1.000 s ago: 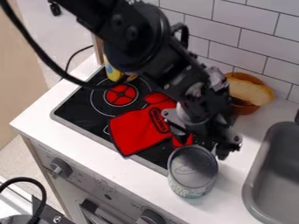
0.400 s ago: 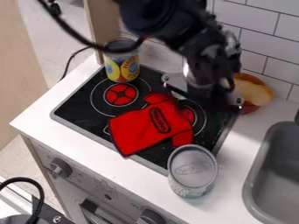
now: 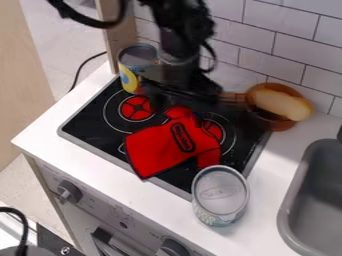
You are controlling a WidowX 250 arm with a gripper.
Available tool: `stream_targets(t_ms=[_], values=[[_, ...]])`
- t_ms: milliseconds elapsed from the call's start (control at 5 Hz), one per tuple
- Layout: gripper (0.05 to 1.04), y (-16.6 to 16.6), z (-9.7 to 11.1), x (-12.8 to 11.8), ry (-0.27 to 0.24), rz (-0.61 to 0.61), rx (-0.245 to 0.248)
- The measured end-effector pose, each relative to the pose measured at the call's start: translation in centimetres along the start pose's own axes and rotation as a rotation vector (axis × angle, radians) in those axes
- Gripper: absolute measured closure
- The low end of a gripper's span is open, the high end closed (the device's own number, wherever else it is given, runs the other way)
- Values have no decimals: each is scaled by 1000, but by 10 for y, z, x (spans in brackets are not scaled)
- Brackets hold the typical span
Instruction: Move the can slightly to the bottom
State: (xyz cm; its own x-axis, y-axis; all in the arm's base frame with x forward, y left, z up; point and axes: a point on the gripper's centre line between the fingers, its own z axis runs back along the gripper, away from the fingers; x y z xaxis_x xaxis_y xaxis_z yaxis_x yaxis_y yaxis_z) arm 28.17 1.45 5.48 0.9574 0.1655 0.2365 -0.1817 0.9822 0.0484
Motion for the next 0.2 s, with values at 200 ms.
stream_targets(t_ms=[200], values=[[85,29,-3,-2,-9,-21,-37]])
